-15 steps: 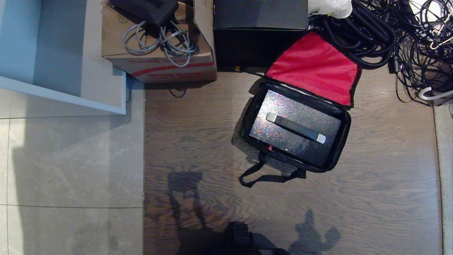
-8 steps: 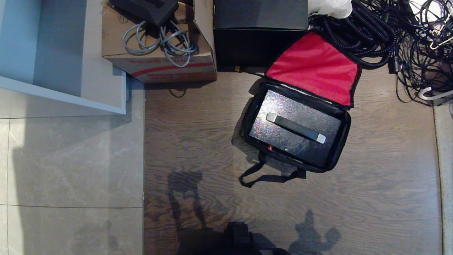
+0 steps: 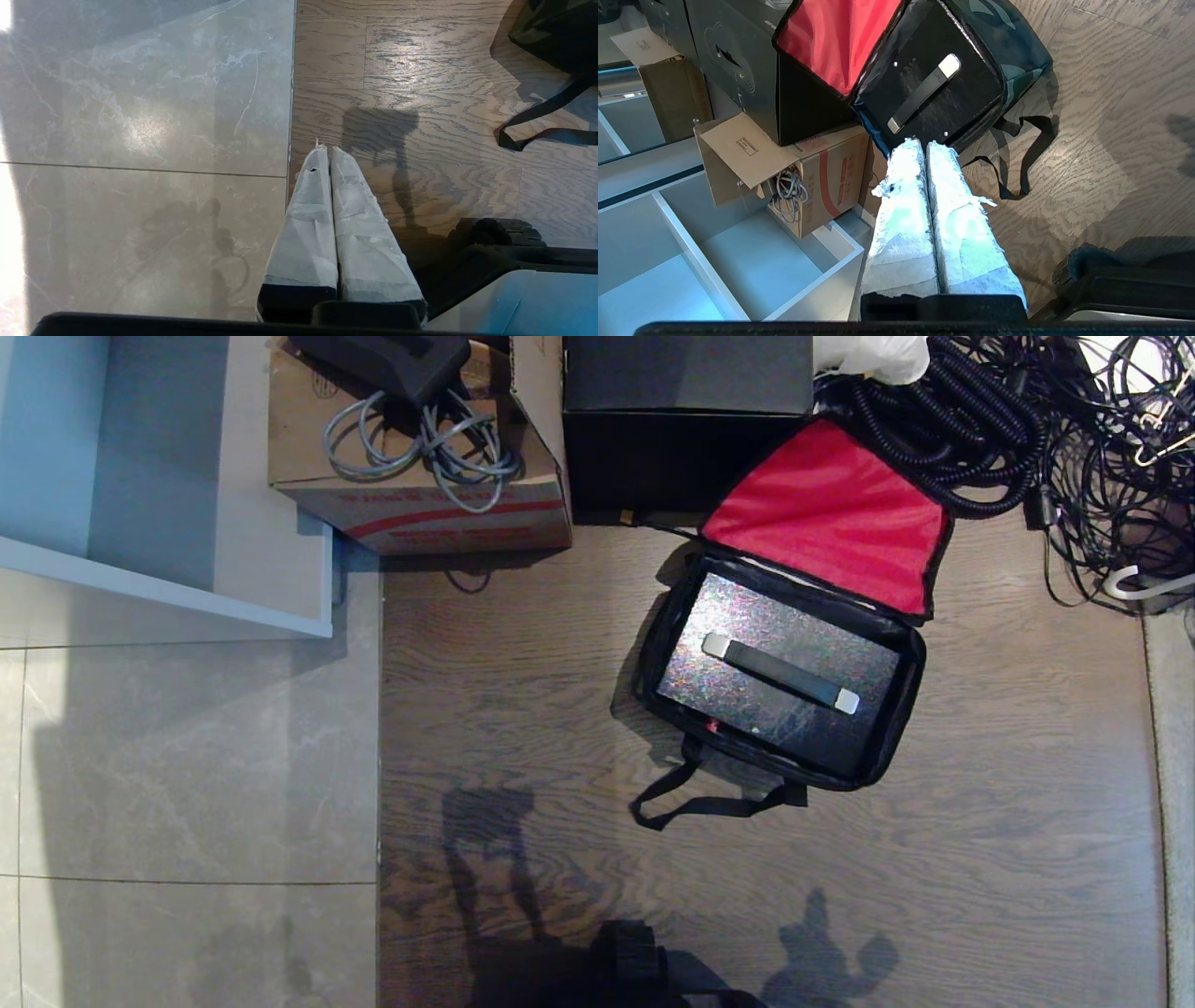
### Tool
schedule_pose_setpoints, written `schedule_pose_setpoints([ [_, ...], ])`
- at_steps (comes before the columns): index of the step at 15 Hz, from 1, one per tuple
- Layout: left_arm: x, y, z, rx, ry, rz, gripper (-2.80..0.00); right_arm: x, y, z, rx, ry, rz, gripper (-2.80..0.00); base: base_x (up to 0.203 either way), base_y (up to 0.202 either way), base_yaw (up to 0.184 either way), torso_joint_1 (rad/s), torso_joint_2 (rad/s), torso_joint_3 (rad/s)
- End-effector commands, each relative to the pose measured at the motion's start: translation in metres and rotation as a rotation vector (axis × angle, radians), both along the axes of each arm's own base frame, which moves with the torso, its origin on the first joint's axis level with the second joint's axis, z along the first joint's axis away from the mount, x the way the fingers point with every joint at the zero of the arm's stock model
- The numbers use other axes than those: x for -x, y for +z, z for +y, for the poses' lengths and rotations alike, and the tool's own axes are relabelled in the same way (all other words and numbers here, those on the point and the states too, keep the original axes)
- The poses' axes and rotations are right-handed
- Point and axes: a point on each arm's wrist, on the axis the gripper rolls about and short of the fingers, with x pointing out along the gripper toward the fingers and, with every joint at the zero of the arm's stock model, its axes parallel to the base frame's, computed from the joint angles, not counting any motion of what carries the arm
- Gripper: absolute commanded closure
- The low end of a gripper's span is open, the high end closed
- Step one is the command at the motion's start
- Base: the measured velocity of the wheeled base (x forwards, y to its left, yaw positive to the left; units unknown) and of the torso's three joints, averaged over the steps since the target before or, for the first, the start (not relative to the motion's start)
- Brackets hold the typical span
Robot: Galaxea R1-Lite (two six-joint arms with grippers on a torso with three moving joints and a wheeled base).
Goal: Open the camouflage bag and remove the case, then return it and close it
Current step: Grip the handle
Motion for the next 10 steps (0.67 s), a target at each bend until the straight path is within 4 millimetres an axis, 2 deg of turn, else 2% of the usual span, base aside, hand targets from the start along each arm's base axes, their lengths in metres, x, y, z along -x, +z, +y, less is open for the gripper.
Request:
schedule_pose_setpoints([
  [1, 0.0, 0.0, 0.0, 0.0, 0.0, 0.0, 0.0, -0.0036, -0.011, 0.0, -0.007, 0.001, 0.042, 0.0, 0.0, 0.0, 0.0, 0.0, 0.0, 0.0],
  [10, 0.0, 0.0, 0.0, 0.0, 0.0, 0.0, 0.0, -0.0035, -0.0109, 0.0, -0.007, 0.001, 0.04, 0.0, 0.0, 0.0, 0.0, 0.0, 0.0, 0.0],
])
